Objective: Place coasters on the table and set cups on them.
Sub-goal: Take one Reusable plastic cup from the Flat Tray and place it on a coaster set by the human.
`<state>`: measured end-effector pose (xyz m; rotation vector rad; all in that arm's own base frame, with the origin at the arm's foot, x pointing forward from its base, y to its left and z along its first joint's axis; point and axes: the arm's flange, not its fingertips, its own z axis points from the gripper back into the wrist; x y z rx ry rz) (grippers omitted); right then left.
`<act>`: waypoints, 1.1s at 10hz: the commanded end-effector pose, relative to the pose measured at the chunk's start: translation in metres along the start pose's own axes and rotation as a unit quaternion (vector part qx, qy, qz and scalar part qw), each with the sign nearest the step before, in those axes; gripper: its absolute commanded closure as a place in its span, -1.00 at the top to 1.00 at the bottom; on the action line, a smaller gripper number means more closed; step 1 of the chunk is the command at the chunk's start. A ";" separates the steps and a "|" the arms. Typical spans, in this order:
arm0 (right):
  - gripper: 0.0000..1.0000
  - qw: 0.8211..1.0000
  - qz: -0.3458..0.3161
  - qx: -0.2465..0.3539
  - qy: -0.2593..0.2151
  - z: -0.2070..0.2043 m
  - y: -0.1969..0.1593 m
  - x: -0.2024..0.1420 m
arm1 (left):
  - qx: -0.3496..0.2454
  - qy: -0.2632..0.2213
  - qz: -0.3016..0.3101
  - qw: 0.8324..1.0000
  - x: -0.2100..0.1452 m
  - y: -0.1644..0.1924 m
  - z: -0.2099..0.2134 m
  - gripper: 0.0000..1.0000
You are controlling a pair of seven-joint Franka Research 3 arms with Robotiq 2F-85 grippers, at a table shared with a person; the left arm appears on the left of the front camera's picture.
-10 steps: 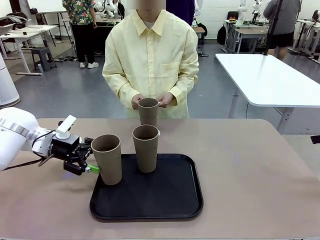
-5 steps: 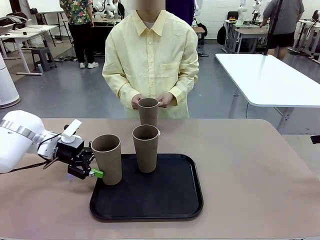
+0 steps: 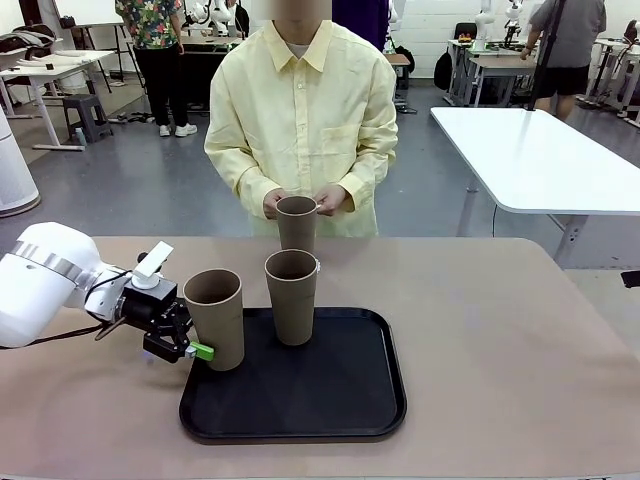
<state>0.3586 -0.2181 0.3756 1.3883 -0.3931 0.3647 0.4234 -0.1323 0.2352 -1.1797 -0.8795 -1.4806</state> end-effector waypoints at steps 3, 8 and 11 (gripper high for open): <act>1.00 1.000 -0.001 0.000 -0.001 0.001 -0.001 -0.001 | -0.002 0.000 -0.024 1.000 -0.005 0.002 -0.003 -1.00; 1.00 1.000 -0.001 0.000 -0.001 0.001 -0.001 -0.001 | 0.010 0.017 0.013 1.000 0.022 -0.022 0.008 -1.00; 1.00 1.000 -0.001 0.000 -0.001 0.001 -0.001 -0.001 | 0.030 0.019 0.019 0.999 0.090 -0.054 0.028 -1.00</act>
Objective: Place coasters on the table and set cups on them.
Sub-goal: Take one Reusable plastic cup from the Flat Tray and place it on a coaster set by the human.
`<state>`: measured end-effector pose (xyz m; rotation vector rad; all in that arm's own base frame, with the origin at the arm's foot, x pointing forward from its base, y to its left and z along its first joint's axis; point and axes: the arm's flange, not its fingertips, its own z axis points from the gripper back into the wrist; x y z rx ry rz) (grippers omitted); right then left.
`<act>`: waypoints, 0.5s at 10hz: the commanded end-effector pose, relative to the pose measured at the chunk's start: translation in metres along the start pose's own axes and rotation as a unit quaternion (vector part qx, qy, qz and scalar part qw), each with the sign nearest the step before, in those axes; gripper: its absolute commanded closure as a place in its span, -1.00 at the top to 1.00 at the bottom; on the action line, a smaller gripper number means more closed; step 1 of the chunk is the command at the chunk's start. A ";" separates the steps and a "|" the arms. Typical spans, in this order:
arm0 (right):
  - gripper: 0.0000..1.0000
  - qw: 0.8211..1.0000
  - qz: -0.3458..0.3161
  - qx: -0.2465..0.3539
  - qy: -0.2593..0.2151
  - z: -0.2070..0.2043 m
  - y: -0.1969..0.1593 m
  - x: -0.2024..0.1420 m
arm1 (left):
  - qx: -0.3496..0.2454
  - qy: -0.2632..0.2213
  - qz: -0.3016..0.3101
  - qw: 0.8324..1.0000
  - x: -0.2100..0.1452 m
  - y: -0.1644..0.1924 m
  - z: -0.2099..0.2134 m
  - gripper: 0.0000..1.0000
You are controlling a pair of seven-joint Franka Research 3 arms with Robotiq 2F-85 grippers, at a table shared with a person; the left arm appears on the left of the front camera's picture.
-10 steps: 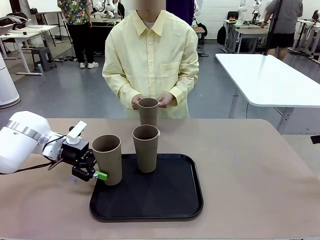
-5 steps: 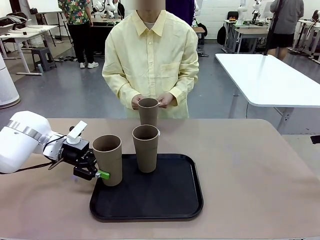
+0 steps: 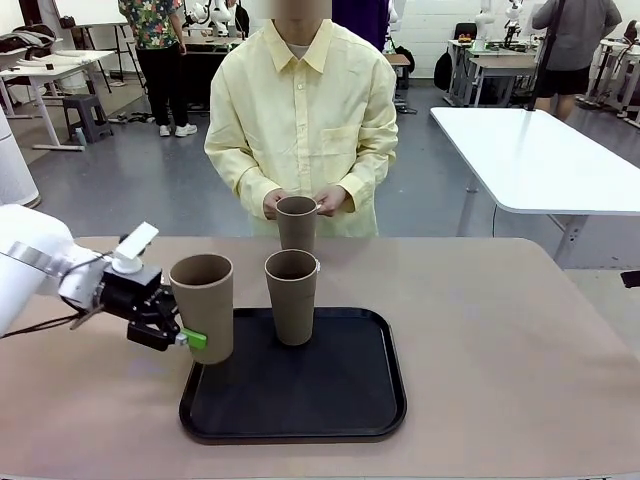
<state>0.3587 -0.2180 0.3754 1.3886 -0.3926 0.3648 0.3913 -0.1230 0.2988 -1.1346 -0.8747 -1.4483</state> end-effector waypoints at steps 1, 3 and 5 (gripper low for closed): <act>1.00 1.000 -0.001 0.000 -0.001 0.001 0.000 -0.001 | 0.021 0.003 0.004 1.000 0.049 -0.026 0.019 -1.00; 1.00 1.000 -0.001 0.000 -0.001 0.001 0.000 -0.001 | 0.038 -0.004 0.002 0.999 0.077 -0.033 0.028 -1.00; 1.00 1.000 -0.001 0.000 -0.001 0.001 0.000 -0.001 | 0.058 0.001 0.015 0.998 0.085 -0.036 0.030 -1.00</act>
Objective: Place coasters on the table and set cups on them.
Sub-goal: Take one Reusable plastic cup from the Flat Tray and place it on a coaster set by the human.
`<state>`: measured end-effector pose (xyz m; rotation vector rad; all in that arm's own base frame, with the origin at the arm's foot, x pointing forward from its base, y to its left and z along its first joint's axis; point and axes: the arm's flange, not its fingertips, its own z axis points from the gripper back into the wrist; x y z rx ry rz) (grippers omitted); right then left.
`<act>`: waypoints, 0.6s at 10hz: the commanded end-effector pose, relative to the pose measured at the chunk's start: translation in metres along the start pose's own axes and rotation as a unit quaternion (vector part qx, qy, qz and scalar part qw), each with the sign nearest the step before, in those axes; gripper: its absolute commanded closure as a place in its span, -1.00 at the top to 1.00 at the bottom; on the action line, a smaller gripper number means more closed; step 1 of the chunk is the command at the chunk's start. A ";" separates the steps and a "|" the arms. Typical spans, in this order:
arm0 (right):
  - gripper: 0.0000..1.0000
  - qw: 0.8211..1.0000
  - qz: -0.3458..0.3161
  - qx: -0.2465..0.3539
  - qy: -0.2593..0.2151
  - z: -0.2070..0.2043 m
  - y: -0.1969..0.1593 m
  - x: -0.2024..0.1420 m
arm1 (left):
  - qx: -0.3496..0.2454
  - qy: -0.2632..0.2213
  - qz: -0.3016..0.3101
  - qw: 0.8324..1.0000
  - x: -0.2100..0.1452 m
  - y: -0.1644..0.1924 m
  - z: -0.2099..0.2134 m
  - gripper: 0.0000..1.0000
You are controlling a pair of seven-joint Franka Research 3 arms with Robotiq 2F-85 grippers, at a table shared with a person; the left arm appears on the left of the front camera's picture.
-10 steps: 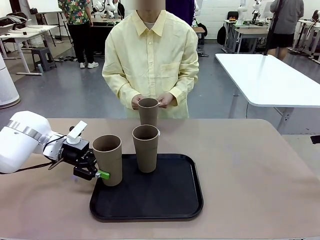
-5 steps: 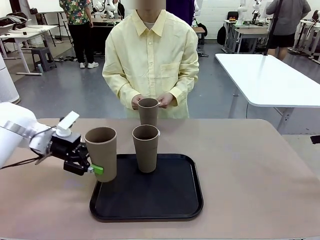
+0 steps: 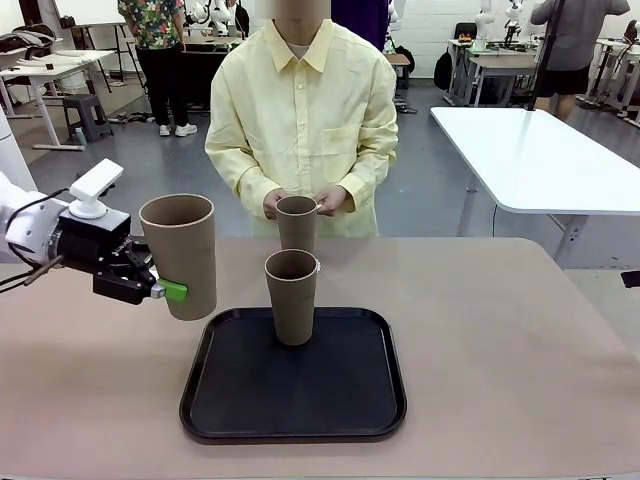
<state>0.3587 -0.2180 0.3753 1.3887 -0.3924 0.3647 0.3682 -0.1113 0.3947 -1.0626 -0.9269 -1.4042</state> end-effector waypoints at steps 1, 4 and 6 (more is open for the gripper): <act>1.00 1.000 -0.001 0.000 -0.001 0.001 0.000 -0.001 | -0.006 -0.001 -0.004 1.000 -0.006 0.002 -0.003 -1.00; 1.00 1.000 -0.001 0.000 -0.001 0.001 0.000 -0.001 | -0.006 -0.001 -0.004 1.000 -0.006 0.002 -0.003 -1.00; 1.00 1.000 -0.001 0.000 -0.001 0.001 0.000 -0.001 | 0.017 -0.017 -0.005 1.000 -0.002 0.031 0.013 0.67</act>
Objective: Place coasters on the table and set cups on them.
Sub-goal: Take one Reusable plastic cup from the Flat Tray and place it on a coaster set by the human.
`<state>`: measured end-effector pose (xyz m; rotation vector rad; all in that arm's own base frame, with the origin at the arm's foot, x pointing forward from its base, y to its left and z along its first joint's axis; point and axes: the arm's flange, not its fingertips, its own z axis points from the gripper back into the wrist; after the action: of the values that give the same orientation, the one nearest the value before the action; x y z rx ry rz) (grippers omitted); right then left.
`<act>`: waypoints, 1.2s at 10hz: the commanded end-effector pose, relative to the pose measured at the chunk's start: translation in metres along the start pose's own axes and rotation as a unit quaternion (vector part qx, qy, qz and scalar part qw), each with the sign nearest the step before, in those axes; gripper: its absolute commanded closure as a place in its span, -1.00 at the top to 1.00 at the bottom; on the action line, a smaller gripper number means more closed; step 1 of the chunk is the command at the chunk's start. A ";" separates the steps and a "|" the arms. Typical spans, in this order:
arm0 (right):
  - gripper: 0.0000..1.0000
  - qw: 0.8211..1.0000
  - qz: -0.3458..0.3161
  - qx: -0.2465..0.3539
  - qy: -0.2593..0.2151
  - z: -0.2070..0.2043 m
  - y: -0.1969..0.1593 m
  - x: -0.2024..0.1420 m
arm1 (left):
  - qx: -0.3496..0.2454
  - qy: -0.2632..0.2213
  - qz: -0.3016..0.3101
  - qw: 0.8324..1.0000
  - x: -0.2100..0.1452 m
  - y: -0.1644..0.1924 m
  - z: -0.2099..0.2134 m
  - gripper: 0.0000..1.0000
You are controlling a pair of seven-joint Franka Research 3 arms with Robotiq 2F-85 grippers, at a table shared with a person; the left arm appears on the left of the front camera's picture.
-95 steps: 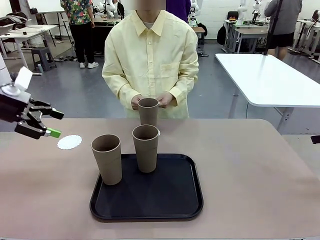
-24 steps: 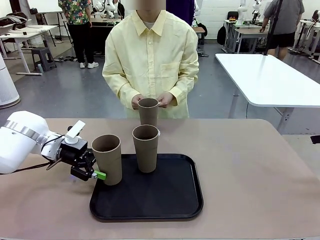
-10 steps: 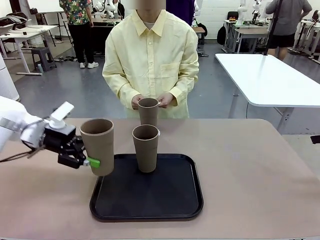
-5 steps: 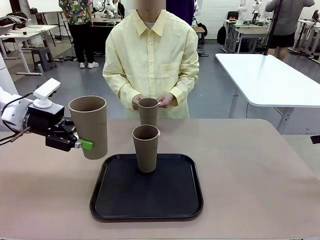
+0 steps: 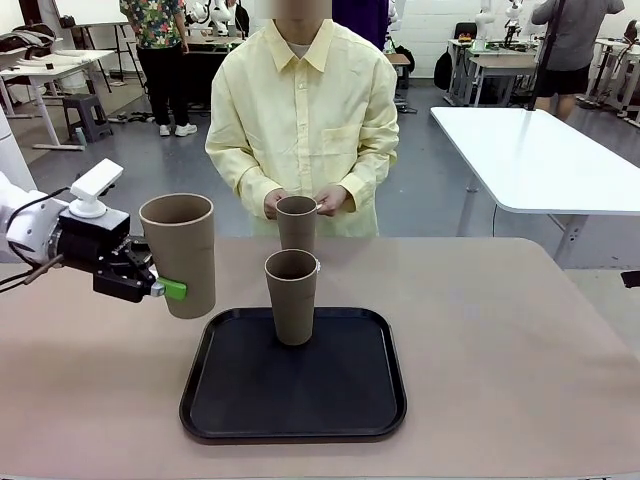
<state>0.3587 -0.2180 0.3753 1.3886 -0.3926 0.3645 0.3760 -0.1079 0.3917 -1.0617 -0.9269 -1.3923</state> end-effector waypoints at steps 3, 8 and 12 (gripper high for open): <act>1.00 1.000 -0.001 0.000 -0.001 0.001 0.000 -0.001 | 0.060 -0.013 -0.033 0.998 -0.011 0.097 0.061 0.67; 1.00 1.000 -0.001 0.000 -0.001 0.001 0.000 -0.001 | 0.121 -0.035 0.007 0.992 -0.042 0.133 0.161 0.67; 1.00 1.000 -0.001 0.000 -0.001 0.001 0.000 -0.001 | 0.141 -0.039 0.039 0.988 -0.071 0.135 0.200 0.67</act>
<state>0.3578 -0.2193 0.3753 1.3879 -0.3949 0.3614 0.5222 0.0864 0.3757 -0.8990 -1.1035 -1.1316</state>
